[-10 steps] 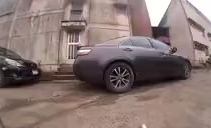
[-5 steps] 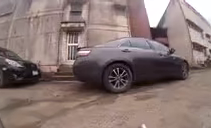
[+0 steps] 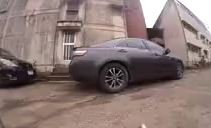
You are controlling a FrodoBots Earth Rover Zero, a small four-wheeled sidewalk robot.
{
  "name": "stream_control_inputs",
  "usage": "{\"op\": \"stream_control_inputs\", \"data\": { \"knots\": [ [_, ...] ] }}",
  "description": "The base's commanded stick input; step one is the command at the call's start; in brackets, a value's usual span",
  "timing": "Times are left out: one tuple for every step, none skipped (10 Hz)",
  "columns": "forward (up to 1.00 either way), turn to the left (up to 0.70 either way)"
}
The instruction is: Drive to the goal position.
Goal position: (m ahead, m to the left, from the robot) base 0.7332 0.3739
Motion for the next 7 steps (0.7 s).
{"op": "stream_control_inputs", "data": {
  "knots": [
    [0.00,-0.70],
    [0.00,-0.70],
    [0.00,-0.70],
    [0.00,-0.70],
    [0.00,-0.70],
    [0.00,-0.70],
    [0.00,-0.70]
  ]
}}
